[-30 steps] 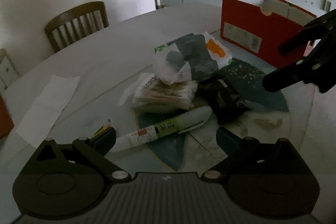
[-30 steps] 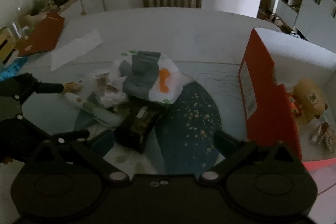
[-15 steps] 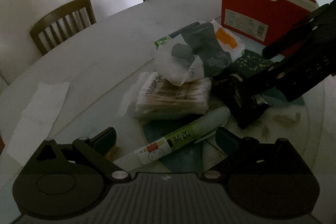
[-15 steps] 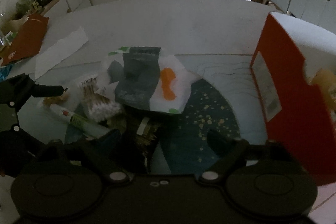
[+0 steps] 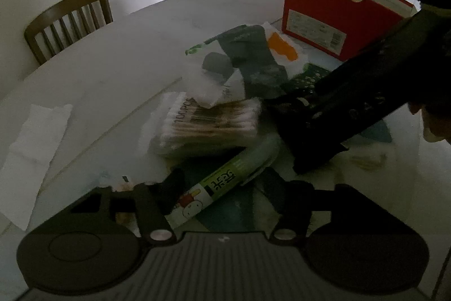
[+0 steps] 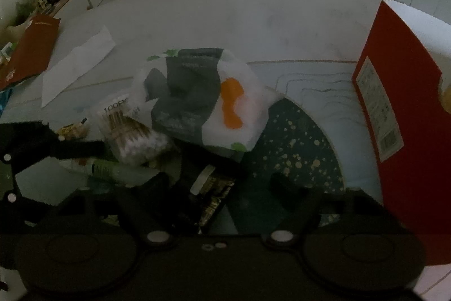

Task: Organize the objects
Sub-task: 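Grasp the green-and-white tube with the left tool while the right tool grasps the dark snack packet, then carry the tube and snack packet over the shoebox with both tools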

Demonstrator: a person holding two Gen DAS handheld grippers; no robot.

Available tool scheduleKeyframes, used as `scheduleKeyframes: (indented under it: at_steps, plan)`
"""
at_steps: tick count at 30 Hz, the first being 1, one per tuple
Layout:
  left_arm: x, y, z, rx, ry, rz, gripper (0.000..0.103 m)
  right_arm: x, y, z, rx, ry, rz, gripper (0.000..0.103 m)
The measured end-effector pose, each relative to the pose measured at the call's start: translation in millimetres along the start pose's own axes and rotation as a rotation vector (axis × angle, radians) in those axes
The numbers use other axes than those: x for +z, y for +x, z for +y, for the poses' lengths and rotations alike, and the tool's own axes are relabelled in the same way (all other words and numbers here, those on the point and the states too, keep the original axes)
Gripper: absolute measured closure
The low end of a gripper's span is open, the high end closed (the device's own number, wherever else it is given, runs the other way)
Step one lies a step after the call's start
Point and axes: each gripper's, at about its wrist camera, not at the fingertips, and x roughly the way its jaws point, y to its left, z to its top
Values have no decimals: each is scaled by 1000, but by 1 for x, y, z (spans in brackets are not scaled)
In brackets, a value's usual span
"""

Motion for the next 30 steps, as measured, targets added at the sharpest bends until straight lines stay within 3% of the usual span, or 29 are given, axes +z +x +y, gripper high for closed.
scheduleKeyframes:
  at_steps: [8, 11, 16, 30]
  plan:
    - [-5, -9, -13, 9, -50, 31, 71, -7, -7, -4, 40, -7, 7, 47]
    - [-7, -13, -20, 21, -73, 37, 79, -12, -11, -6, 56, 3, 11, 60]
    - [-13, -18, -30, 21, -132, 33, 84, -21, -22, -6, 63, -31, 3, 70]
    - [-29, -44, -57, -3, -342, 2, 87, -65, -71, -20, 81, -55, 9, 71]
